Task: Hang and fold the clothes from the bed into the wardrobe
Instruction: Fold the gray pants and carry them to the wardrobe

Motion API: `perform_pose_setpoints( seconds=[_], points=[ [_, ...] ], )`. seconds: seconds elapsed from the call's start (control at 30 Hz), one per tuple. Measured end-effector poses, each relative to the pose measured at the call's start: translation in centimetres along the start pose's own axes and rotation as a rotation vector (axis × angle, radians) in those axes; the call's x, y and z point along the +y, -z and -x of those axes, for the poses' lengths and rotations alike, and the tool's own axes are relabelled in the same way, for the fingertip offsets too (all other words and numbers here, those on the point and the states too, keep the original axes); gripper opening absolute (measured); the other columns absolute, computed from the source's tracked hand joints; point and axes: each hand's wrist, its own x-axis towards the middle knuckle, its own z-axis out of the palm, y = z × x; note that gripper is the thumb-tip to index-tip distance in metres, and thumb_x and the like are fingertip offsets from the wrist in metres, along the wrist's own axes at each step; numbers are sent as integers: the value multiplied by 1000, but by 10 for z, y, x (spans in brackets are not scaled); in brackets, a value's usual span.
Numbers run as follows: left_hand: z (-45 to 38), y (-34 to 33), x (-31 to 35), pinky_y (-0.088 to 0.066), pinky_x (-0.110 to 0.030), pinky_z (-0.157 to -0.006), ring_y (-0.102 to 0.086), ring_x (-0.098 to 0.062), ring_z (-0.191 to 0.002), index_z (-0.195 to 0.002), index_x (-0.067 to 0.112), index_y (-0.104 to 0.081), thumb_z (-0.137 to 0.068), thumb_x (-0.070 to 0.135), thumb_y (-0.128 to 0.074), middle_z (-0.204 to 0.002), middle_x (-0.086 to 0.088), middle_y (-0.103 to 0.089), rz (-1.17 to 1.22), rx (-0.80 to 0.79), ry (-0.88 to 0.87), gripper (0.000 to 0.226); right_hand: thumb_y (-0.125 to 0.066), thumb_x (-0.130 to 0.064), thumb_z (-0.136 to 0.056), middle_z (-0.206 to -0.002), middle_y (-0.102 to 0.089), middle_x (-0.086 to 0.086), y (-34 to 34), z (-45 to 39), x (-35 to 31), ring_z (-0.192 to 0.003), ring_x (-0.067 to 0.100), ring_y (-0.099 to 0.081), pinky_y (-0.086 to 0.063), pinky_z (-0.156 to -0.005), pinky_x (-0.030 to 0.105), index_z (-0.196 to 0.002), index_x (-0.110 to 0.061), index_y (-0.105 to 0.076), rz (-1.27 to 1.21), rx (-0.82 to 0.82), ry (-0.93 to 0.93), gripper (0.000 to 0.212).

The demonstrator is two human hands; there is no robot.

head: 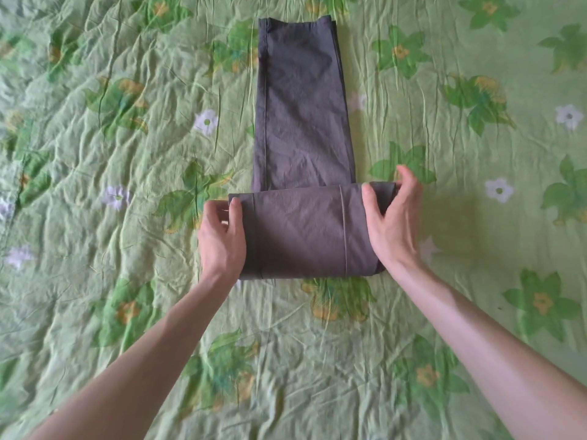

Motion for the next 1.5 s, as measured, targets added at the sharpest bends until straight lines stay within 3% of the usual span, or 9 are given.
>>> perform_pose_setpoints(
  seconds=[0.1,0.23,0.4,0.53,0.67,1.03,1.3,1.4,1.5],
  points=[
    [10,1,-3,-46,-39,-91,-55,-25,-109,-135,12,-50,-107,31,-51,-127,-5,-55,-177,121,-283,34,-58,-35,-104,-147,-48,19,10,18,0,-136,29,-46,-38,-114,38,-149,-3,-45,130,64,303,56],
    [22,4,-19,-40,-45,-113,-47,-31,-136,-148,6,-52,-107,24,-51,-150,-13,-50,-435,-126,-787,45,-52,-43,-106,-166,-33,14,10,48,15,-156,27,-28,-30,-124,49,-157,-4,-38,207,-233,617,66],
    [18,4,-46,-20,-53,-129,-7,-29,-163,-166,15,-27,-107,51,-41,-174,-11,-15,-546,-359,-840,70,-55,-65,-97,-172,-10,16,4,54,33,-160,31,-9,-25,-126,52,-163,-6,-22,363,-346,644,95],
    [12,7,-45,-13,-57,-130,-4,-36,-162,-167,17,-21,-90,73,-59,-174,-20,-7,-673,-434,-914,103,-62,-77,-84,-173,-1,17,3,47,34,-161,32,-2,-19,-129,49,-164,-5,-12,443,-425,652,119],
    [13,7,-42,-19,-57,-129,-7,-42,-161,-168,16,-16,-71,56,-75,-173,-25,-7,-813,-440,-905,120,-69,-68,-81,-173,0,18,10,43,36,-161,32,-2,-21,-128,49,-165,-6,-12,471,-448,687,119],
    [37,11,-13,-45,-60,-110,-37,-53,-145,-152,8,-45,-75,33,-58,-159,-29,-34,-820,-411,-812,83,-84,-32,-71,-167,-33,6,22,66,36,-157,23,-26,-24,-127,48,-159,-10,-34,362,-332,670,103],
    [53,68,12,-47,-34,-60,-58,-15,-69,-124,27,-49,-77,50,-39,-96,8,-61,-657,-571,-789,53,-70,-42,-82,-131,-70,-3,72,78,35,-120,10,-66,-35,-119,56,-140,-11,-51,86,-314,660,68],
    [51,86,13,-44,-24,-48,-53,-8,-48,-108,25,-53,-79,52,-55,-67,11,-58,-449,-569,-752,39,-72,-47,-81,-119,-71,-12,88,84,29,-113,7,-68,-51,-103,40,-135,-23,-48,-102,-375,475,64],
    [53,91,11,-48,-16,-47,-65,-9,-55,-104,18,-56,-89,43,-76,-73,7,-68,-149,-538,-520,35,-75,-46,-81,-89,-69,-15,92,87,17,-85,1,-67,-49,-77,13,-129,-26,-48,-252,-307,300,58]
  ],
)
